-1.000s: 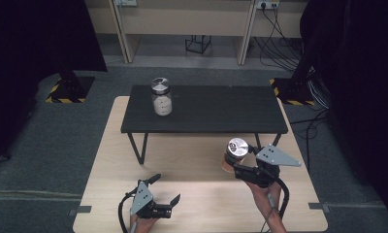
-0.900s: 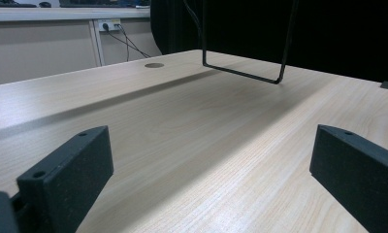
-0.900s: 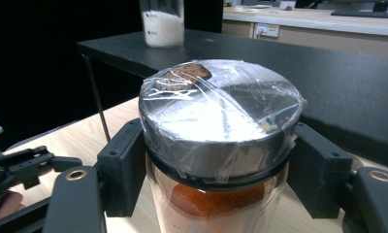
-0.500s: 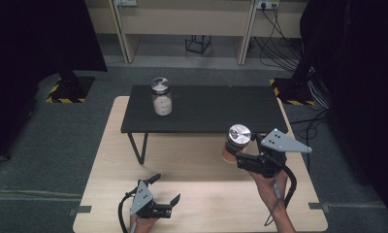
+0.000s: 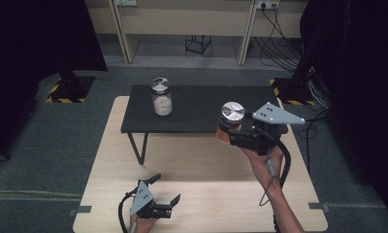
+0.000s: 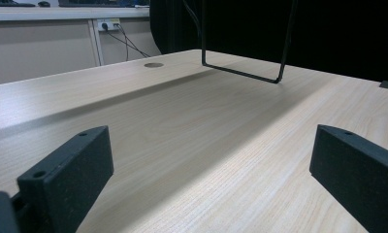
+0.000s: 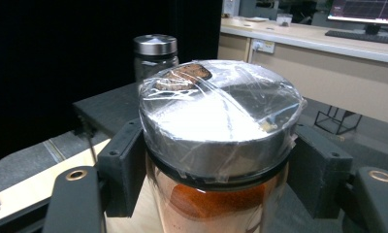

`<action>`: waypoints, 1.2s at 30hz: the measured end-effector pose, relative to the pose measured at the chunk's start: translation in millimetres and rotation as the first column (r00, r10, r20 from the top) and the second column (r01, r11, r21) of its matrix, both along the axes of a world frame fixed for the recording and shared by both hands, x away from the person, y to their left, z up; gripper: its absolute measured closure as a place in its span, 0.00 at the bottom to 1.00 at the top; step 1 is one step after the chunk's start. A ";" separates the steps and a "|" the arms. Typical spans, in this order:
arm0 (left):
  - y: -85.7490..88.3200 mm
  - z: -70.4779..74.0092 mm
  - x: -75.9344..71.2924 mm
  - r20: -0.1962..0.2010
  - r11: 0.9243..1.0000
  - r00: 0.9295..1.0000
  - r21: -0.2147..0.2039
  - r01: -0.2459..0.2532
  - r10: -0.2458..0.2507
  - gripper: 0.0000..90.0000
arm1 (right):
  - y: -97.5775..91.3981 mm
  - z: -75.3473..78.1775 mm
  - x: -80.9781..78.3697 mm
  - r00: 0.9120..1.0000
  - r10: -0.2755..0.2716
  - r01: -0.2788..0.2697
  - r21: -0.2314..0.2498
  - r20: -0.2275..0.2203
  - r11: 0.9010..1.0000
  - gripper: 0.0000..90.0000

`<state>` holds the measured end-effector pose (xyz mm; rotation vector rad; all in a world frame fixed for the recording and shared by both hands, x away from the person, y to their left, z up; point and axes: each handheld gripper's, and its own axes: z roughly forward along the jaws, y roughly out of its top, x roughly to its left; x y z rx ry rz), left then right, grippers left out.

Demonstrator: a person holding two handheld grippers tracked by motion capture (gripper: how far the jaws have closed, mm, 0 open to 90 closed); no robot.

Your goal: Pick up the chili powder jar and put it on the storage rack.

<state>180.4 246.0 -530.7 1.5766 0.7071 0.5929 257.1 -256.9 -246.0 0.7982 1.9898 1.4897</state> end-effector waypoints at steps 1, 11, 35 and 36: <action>0.0 0.0 0.1 0.000 1.000 1.000 0.000 0.000 0.000 0.02 | 2.7 2.1 3.7 1.000 -0.005 0.005 -0.004 -0.003 1.000 0.34; 0.4 0.2 0.4 -0.002 1.000 1.000 -0.001 0.002 -0.002 0.02 | 17.6 1.3 46.2 0.996 -0.081 0.081 0.019 -0.043 0.996 0.34; 0.5 0.1 0.4 0.000 1.000 1.000 0.001 0.005 -0.005 0.02 | 39.6 -15.3 92.2 0.976 -0.211 0.211 0.003 -0.057 0.977 0.34; 0.4 0.2 0.5 0.000 1.000 1.000 0.001 0.005 -0.005 0.02 | 39.4 -15.8 92.1 0.976 -0.209 0.210 0.003 -0.054 0.978 0.34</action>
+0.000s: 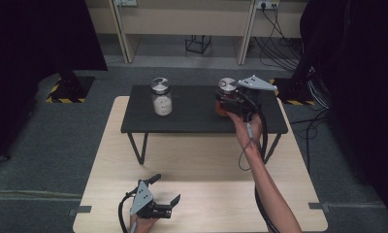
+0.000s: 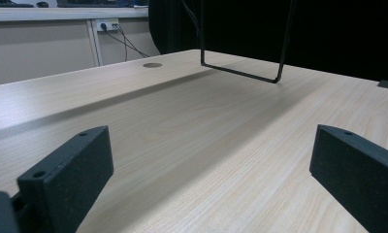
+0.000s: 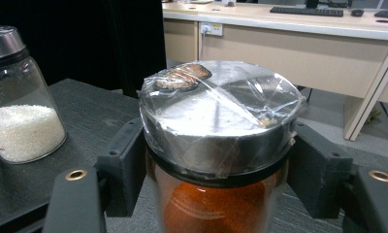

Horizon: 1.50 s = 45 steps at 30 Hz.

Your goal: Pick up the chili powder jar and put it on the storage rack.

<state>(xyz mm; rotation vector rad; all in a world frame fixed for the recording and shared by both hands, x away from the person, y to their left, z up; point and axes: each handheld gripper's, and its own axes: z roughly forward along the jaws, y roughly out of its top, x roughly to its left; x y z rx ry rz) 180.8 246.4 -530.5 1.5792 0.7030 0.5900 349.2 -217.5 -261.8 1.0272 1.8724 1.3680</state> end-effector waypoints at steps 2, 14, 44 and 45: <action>-0.1 0.0 -0.1 0.001 1.000 1.000 0.002 0.000 0.000 0.02 | -1.5 0.2 1.0 1.000 0.005 -0.005 0.002 -0.003 1.000 0.34; -0.3 0.1 0.0 0.001 1.000 1.000 0.003 0.001 -0.001 0.02 | -27.1 -14.0 -11.2 0.998 0.054 -0.061 0.166 0.041 0.984 0.04; -0.2 0.5 -0.1 0.002 1.000 1.000 0.007 0.000 -0.001 0.02 | -56.3 -49.6 -71.0 0.979 0.141 -0.169 0.197 0.148 0.966 0.01; -0.3 0.1 -0.1 0.004 1.000 1.000 0.005 0.000 0.000 0.02 | -57.7 -51.5 -72.9 0.978 0.144 -0.172 0.199 0.149 0.965 0.01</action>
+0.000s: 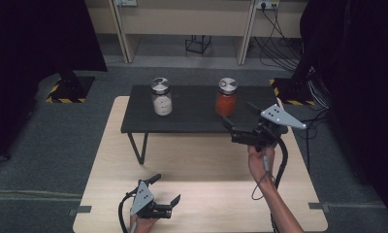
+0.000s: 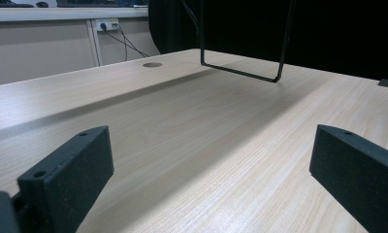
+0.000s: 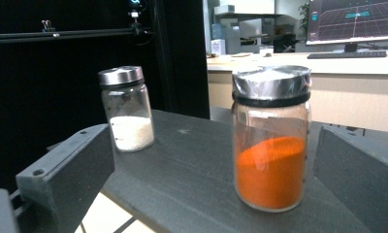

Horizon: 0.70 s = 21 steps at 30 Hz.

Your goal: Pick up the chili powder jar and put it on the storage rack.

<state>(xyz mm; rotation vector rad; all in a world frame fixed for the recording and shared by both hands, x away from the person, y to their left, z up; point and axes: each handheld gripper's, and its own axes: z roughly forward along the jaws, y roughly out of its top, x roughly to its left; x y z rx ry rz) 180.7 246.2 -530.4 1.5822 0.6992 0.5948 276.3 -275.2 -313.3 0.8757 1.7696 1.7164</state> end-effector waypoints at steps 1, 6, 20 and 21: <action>0.0 0.0 0.0 0.000 1.000 1.000 0.000 0.000 0.000 0.02 | -1.9 -3.0 -1.9 1.000 0.006 -0.006 0.002 0.002 1.000 0.01; -0.1 0.1 -0.1 0.000 1.000 1.000 0.001 0.000 0.000 0.02 | -7.7 -17.3 -9.2 1.000 0.022 -0.022 0.013 -0.005 1.000 0.01; -0.2 0.1 -0.1 -0.001 1.000 1.000 0.000 -0.001 0.001 0.02 | -23.3 -63.9 -22.6 0.997 0.071 -0.071 0.019 -0.018 0.997 0.01; -0.2 0.1 -0.2 0.000 1.000 1.000 0.000 -0.001 0.001 0.02 | -24.0 -67.0 -23.6 0.997 0.074 -0.074 0.015 -0.019 0.997 0.01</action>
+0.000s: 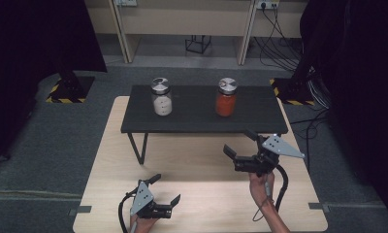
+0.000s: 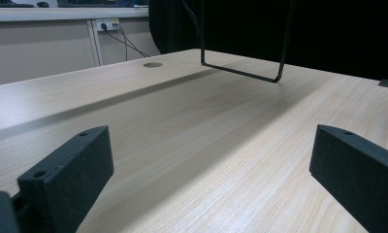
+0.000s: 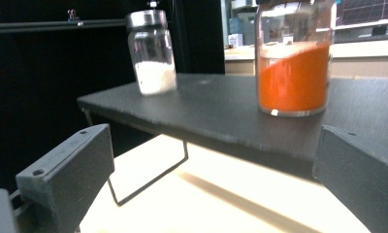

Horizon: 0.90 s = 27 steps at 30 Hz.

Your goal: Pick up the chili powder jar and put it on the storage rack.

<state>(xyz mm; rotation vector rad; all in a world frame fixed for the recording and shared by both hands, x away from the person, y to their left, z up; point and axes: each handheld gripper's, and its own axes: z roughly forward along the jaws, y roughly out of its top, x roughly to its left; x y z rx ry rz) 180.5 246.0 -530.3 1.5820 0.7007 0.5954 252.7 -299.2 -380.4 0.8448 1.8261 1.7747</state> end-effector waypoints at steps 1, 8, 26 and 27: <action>0.0 0.0 0.0 0.000 1.000 1.000 0.000 0.000 0.000 0.02 | -0.5 -3.0 -0.9 1.000 0.003 -0.003 -0.004 -0.002 1.000 0.01; -0.1 0.0 -0.1 0.000 1.000 1.000 0.001 -0.001 0.001 0.02 | -2.9 -23.3 -5.8 0.999 0.006 -0.007 -0.024 -0.031 1.000 0.01; -0.1 0.0 -0.2 -0.001 1.000 1.000 -0.001 -0.002 0.002 0.02 | -9.5 -68.7 -18.0 0.999 0.034 -0.036 -0.059 -0.043 0.998 0.02; -0.1 0.0 -0.2 -0.001 1.000 1.000 -0.001 -0.002 0.002 0.02 | -10.0 -71.3 -18.4 0.998 0.036 -0.038 -0.060 -0.045 0.997 0.02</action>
